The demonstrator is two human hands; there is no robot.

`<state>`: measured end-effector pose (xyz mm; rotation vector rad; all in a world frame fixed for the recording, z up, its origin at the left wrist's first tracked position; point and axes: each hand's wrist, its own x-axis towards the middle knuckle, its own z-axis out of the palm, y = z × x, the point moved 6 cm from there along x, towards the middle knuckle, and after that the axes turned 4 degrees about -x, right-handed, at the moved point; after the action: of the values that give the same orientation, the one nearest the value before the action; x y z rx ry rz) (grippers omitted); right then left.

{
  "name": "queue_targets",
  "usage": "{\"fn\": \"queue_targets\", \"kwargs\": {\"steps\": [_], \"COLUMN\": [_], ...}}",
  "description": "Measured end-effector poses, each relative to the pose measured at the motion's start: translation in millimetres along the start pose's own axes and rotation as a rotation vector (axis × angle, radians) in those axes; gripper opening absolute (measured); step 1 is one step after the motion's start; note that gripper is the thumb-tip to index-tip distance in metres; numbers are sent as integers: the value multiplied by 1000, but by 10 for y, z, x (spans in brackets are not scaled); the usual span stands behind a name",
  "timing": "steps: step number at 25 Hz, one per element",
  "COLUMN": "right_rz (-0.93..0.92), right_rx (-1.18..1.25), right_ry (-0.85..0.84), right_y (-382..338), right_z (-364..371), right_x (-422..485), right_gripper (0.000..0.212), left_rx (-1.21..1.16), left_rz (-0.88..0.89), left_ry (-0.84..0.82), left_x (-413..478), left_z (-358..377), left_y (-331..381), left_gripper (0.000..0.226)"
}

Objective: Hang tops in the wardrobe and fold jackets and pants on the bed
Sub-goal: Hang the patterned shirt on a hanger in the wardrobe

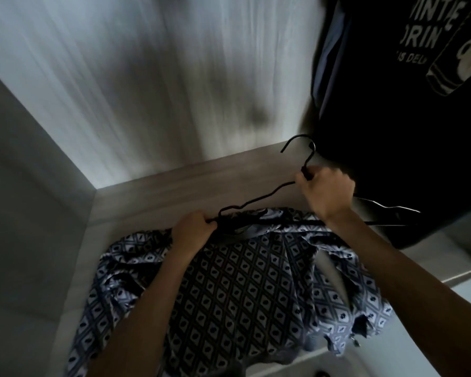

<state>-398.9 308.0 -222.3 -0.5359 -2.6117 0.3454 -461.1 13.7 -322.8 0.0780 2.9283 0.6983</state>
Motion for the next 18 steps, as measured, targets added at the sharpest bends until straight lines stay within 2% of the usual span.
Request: {"fn": "queue_targets", "kwargs": {"steps": [2, 4, 6, 8, 15, 18], "right_rz": [-68, -143, -226, -307, -479, -566], "right_rx": [7, 11, 11, -10, -59, 90], "right_ry": [-11, -14, -4, 32, -51, -60], "right_y": [-42, -120, -204, -305, -782, -1141], "right_z": [-37, -70, -97, -130, 71, 147], "right_x": [91, 204, 300, 356, 313, 103], "right_gripper": [37, 37, 36, 36, 40, 47], "left_rx": [39, -110, -315, -421, -428, -514], "left_rz": [-59, -106, -135, -145, 103, 216], "left_ry": [-19, -29, -1, 40, 105, 52], "left_x": [1, -16, -50, -107, -216, -268], "left_z": [-32, -65, -138, -232, -484, -575], "left_y": [26, 0, -23, -7, 335, 515], "left_gripper": [21, 14, 17, 18, 31, 26]}}
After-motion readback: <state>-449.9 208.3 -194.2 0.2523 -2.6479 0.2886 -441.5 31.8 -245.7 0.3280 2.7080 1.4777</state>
